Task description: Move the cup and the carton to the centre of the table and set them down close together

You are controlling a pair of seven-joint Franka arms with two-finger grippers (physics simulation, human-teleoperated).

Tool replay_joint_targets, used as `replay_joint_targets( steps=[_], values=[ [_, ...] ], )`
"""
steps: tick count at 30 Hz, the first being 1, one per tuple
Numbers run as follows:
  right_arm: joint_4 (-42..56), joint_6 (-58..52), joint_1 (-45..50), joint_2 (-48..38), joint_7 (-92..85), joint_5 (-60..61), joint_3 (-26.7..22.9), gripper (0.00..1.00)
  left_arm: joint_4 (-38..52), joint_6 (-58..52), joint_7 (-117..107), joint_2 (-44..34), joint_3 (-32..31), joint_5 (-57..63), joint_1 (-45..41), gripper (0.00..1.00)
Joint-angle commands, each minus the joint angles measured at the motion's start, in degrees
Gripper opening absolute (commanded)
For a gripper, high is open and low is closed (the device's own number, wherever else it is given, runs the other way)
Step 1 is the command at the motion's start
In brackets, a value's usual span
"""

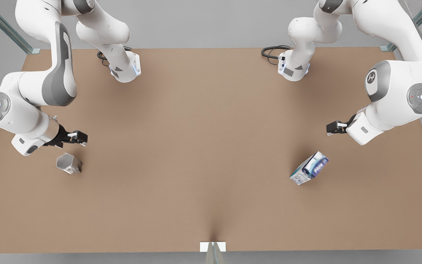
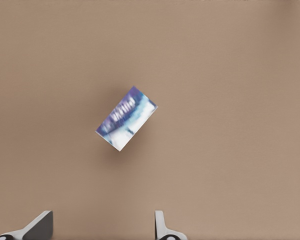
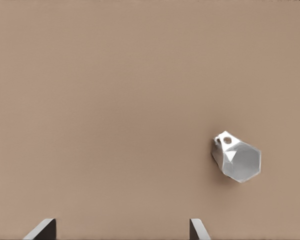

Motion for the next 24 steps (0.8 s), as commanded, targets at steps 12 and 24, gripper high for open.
replay_joint_targets(
  steps=[12, 24],
  values=[
    [-14.7, 13.4, 0.1, 0.7, -0.8, -2.4, -3.3, 1.0, -3.9, 0.8, 0.0, 0.0, 0.0, 0.0, 0.0, 1.0],
    [-25.5, 31.4, 1.0, 1.1, -8.8, 0.7, -9.4, 1.0, -5.1, 1.7, -0.1, 0.7, 0.0, -0.3, 0.0, 1.0]
  ],
)
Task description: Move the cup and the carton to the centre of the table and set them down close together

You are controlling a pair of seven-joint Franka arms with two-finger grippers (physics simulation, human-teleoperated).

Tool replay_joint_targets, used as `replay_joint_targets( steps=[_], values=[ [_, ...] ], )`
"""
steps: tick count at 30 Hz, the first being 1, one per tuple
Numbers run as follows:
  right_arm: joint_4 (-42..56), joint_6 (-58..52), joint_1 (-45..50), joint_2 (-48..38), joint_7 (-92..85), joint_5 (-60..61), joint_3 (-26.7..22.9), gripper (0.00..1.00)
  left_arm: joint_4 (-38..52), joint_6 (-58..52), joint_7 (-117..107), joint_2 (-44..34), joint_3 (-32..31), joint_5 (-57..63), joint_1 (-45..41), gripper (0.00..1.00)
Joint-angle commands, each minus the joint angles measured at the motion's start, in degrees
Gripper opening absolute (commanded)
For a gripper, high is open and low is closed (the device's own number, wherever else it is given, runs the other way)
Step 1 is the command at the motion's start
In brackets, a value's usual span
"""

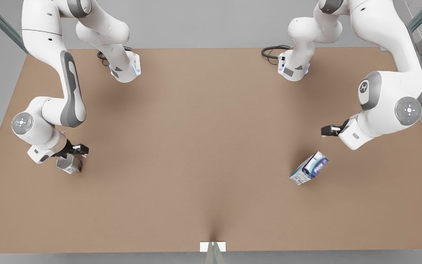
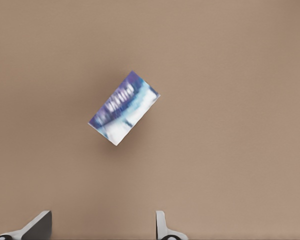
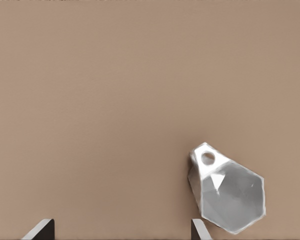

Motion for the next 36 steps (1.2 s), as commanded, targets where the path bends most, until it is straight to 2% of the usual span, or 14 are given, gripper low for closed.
replay_joint_targets(
  steps=[1, 6, 11, 20, 26, 36],
  values=[
    [-0.8, 0.7, 0.0, 0.0, 0.0, 0.0, -0.1, 1.0, -0.4, 0.0, 0.0, 0.0, -0.1, -0.1, 0.0, 1.0],
    [-1.7, 2.7, 0.0, 0.2, -3.1, 0.0, -3.3, 1.0, -2.0, 0.1, 0.6, -1.1, -0.1, -2.2, -0.4, 1.0],
    [-3.0, 8.9, 0.4, 2.9, -2.8, 0.2, -3.3, 1.0, -2.0, 0.5, 0.7, -0.5, -0.1, -2.3, -0.4, 1.0],
    [-5.2, 9.7, 0.5, 3.9, -2.9, 0.4, -4.8, 1.0, -2.0, 0.9, 0.7, 0.0, -0.1, -2.3, -0.4, 1.0],
    [-2.0, 10.1, 1.7, 10.3, -3.0, 3.3, -6.1, 1.0, -2.0, 1.0, 0.7, 0.3, -0.1, -2.3, -0.4, 1.0],
    [-2.3, 9.8, 1.7, 12.8, -5.0, 3.2, -7.4, 1.0, -2.0, 2.1, 0.2, 1.1, -0.2, -2.2, -0.4, 1.0]
  ],
)
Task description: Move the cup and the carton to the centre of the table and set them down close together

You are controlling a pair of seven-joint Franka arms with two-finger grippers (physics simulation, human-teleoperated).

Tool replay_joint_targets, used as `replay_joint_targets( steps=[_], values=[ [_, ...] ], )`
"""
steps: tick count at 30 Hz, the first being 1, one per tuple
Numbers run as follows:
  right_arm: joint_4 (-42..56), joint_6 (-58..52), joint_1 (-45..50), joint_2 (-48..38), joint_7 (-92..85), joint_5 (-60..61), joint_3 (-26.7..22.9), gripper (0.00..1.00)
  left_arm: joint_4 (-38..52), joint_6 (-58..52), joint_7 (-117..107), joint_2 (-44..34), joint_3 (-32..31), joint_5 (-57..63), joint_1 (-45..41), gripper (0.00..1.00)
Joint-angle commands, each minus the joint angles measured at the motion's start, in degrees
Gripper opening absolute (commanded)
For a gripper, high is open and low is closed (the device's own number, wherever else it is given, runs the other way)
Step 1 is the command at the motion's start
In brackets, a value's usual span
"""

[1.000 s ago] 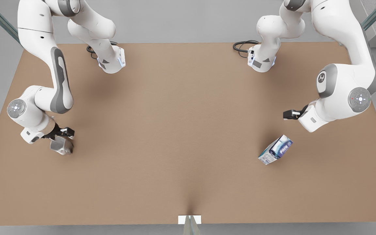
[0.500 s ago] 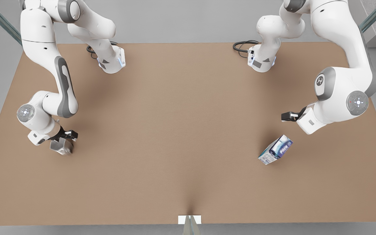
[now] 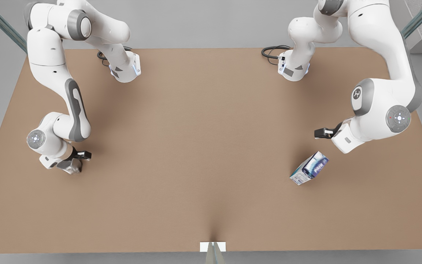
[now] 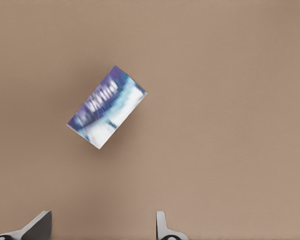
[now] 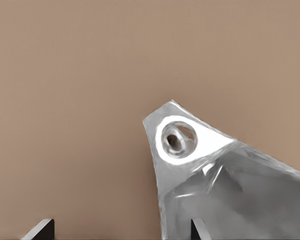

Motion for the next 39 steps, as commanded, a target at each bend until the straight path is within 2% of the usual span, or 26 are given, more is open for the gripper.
replay_joint_targets(
  steps=[1, 6, 10, 12, 13, 17, 28, 29, 30, 33, 39],
  values=[
    [0.0, 0.0, 0.0, 0.2, -2.3, 1.2, 0.0, 1.0, 0.0, 0.0, 0.0, 0.1, 0.0, 0.0, 0.0, 1.0],
    [0.6, 0.1, 1.5, 2.1, -11.1, 3.0, 0.0, 1.0, -0.4, 0.0, -1.1, 0.2, 0.1, 0.3, 0.0, 1.0],
    [2.7, 0.1, 1.5, 3.8, -11.9, 4.2, -0.2, 1.0, -0.4, 6.7, 1.7, 1.7, -0.3, 0.0, 0.0, 1.0],
    [5.5, 0.1, 1.4, 5.8, -12.0, 5.2, -0.9, 1.0, -1.3, 6.9, 25.0, 1.8, -0.4, -0.1, -0.1, 1.0],
    [6.0, 0.1, 1.4, 6.2, -12.1, 5.2, -1.0, 1.0, -1.5, 6.9, 27.5, 2.0, -0.5, -0.1, -1.2, 1.0],
    [6.2, 0.0, 0.7, 5.9, -15.3, 5.2, -1.9, 1.0, 0.0, 10.5, 28.5, 5.2, -1.6, 0.5, -1.5, 1.0],
    [1.9, -0.4, -0.4, 3.1, -20.1, 4.5, -1.9, 1.0, -0.1, 14.9, 30.3, 7.2, -1.2, -1.2, -1.6, 1.0],
    [2.0, -0.4, -0.4, 3.2, -23.3, 4.5, -1.9, 0.63, -0.1, 14.9, 30.3, 7.2, -1.1, -1.2, -1.6, 1.0],
    [2.2, -0.4, -0.4, 3.2, -26.9, 4.5, -1.9, 0.21, -0.2, 14.9, 30.2, 7.2, -1.1, -1.2, -1.6, 1.0],
    [2.4, -0.3, -0.4, 3.2, -33.5, 4.6, -1.9, 0.21, -0.1, 14.7, 30.2, 7.3, -1.1, -1.2, -1.6, 1.0],
    [2.6, -0.4, -0.4, 3.2, -36.0, 4.6, -2.1, 0.21, 0.0, 14.1, 30.1, 7.2, -1.1, -1.1, -1.6, 1.0]
  ],
)
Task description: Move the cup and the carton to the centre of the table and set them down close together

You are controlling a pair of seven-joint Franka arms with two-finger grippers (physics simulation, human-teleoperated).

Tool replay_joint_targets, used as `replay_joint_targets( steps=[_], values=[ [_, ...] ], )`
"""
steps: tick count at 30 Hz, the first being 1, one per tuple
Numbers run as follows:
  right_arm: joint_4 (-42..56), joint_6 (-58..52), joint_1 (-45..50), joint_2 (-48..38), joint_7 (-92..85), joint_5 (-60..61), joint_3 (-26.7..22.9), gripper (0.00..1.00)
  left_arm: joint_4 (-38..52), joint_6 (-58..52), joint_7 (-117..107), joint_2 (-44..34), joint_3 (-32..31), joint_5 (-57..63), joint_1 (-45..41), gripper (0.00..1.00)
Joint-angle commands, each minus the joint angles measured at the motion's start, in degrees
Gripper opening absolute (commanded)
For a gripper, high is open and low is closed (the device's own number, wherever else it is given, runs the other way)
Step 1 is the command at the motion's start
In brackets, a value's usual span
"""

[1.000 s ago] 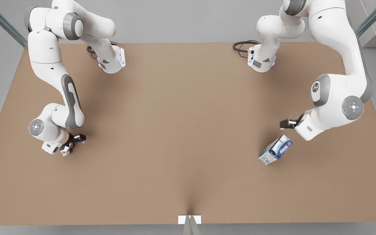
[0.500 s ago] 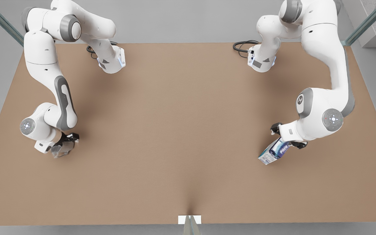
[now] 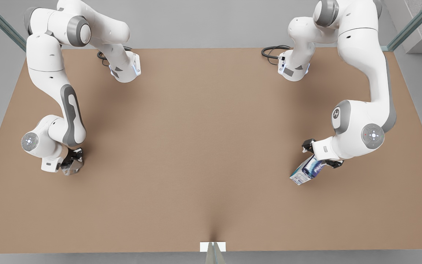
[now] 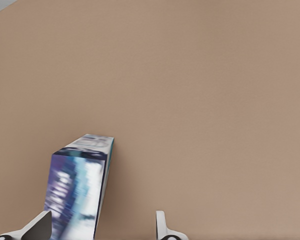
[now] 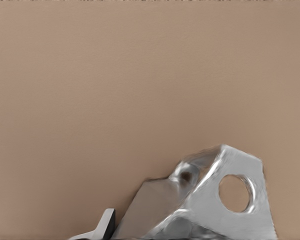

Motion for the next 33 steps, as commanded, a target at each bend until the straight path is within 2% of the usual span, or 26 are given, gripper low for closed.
replay_joint_targets(
  steps=[1, 7, 11, 13, 17, 20, 21, 22, 23, 27, 28, 29, 31, 33],
  values=[
    [0.0, 0.0, 0.0, 0.0, 0.0, 0.0, 0.0, 0.21, 0.0, -0.1, 0.0, 0.0, 0.0, -0.1, 0.0, 1.0],
    [0.1, -0.3, 0.0, -0.6, 0.0, 0.0, -0.4, 0.21, 0.1, -0.1, -0.9, -0.4, 0.0, 0.0, -0.3, 1.0],
    [0.4, -4.4, 0.1, -4.9, 1.2, 0.0, -0.2, 0.21, 0.0, 0.9, -0.9, 0.6, -0.4, -0.4, -1.8, 1.0],
    [0.1, -7.3, 1.2, -8.1, 8.2, 0.0, 1.0, 0.21, 1.1, 2.2, -0.9, 2.5, -0.4, -1.6, -2.0, 1.0],
    [0.2, -13.8, 1.1, -11.4, 30.6, -0.6, 13.5, 0.21, 1.4, 2.2, -0.3, 2.7, 0.2, -1.2, -0.5, 1.0],
    [1.4, -13.7, 0.7, -12.0, 52.9, -4.5, 26.3, 0.21, 1.4, 2.3, -0.2, 3.0, 0.3, -1.2, 0.8, 1.0],
    [4.9, -14.2, 1.1, -9.9, 61.6, -6.7, 29.8, 0.21, 1.4, 2.3, -0.2, 3.4, 0.3, -1.2, 0.8, 1.0],
    [12.2, -18.2, 1.2, -6.2, 69.8, -9.8, 33.3, 0.21, 1.4, 2.3, -0.1, 3.6, 0.3, -1.3, 0.8, 1.0],
    [22.8, -22.1, 4.6, 0.7, 77.4, -12.4, 34.6, 0.21, 1.4, 2.4, 0.1, 4.0, 0.3, -1.3, 1.0, 1.0],
    [50.4, -24.9, 20.1, 20.4, 97.4, -19.2, 34.6, 0.21, 1.3, 4.3, 0.0, 5.0, 0.3, -1.6, 2.0, 1.0],
    [52.0, -24.0, 22.3, 22.2, 100.0, -20.6, 35.1, 0.21, 1.3, 4.3, 0.1, 5.2, 0.3, -1.6, 2.1, 1.0],
    [58.2, -21.5, 25.4, 28.1, 106.3, -27.4, 38.0, 0.21, 1.3, 4.3, 0.0, 5.2, 0.3, -1.5, 2.1, 1.0],
    [63.2, -15.6, 28.4, 33.7, 107.4, -30.4, 37.8, 0.21, 1.3, 4.3, 0.0, 5.4, 0.3, -1.5, 2.5, 1.0],
    [63.6, -10.7, 29.8, 36.8, 106.5, -32.0, 37.1, 0.21, 1.2, 4.3, -0.2, 5.6, 0.3, -1.5, 2.5, 1.0]
  ],
)
